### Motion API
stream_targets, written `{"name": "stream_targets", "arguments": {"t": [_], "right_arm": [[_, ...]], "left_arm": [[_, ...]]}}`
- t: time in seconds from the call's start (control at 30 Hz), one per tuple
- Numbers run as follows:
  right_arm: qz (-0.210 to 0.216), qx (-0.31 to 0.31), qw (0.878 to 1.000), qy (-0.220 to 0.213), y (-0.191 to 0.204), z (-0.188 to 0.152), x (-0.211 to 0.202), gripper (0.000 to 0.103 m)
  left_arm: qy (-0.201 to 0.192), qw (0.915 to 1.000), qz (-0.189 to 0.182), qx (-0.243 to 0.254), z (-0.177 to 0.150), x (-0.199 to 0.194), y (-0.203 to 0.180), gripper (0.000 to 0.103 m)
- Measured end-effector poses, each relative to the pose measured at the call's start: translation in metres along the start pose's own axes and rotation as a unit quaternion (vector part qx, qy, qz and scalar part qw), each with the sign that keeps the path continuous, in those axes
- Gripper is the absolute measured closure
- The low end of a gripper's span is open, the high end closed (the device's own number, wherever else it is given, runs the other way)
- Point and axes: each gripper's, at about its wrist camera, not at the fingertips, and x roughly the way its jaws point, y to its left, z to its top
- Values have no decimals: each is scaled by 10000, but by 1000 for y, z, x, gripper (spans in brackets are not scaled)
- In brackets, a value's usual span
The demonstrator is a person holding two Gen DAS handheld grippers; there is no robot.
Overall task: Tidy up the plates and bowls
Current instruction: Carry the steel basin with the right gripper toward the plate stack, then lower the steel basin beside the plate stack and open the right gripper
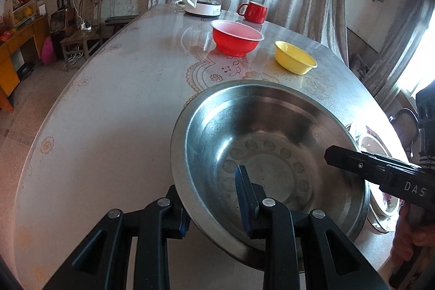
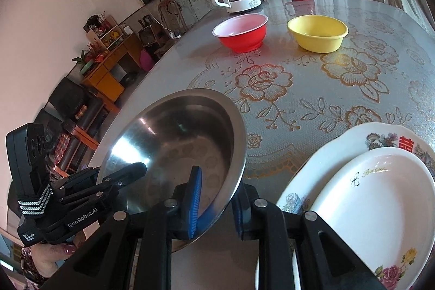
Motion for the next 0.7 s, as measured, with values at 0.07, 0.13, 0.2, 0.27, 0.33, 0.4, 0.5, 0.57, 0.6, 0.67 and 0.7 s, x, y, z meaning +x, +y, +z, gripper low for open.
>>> {"name": "stream_targets", "arguments": {"t": [0.07, 0.13, 0.2, 0.27, 0.33, 0.4, 0.5, 0.57, 0.6, 0.67, 0.7], "right_arm": [[-81, 12, 10000, 18, 0, 2, 4, 82], [-148, 36, 9999, 47, 0, 3, 7, 82], [-193, 46, 9998, 72, -1, 5, 11, 82], [-217, 58, 9997, 101, -2, 8, 12, 82], [-210, 96, 9996, 137, -4, 10, 13, 80], [-215, 121, 9995, 199, -3, 12, 14, 73], [-240, 137, 9994, 225, -4, 13, 12, 72], [-208, 192, 9993, 236, -5, 13, 8, 71], [-220, 216, 9993, 211, -6, 14, 4, 68], [-254, 196, 9994, 144, -7, 14, -3, 66], [-248, 155, 9995, 111, -7, 15, -5, 66]], "left_arm": [[9, 10000, 35, -28, 1, 4, 0, 75], [9, 10000, 62, -55, 1, 9, 1, 75], [7, 10000, 77, -41, 1, 12, 0, 75], [-19, 9999, 83, -54, 0, 14, 0, 75], [-45, 9999, 87, -69, 0, 15, -1, 75], [-81, 9999, 95, -74, 1, 15, -2, 75], [-97, 9998, 124, -134, 1, 17, -3, 75], [-93, 9998, 132, -142, 2, 19, -3, 75], [-73, 9998, 120, -129, 2, 21, -4, 75], [-49, 9998, 162, -90, 2, 25, -7, 75], [-24, 9998, 190, -87, 2, 27, -7, 75]]}}
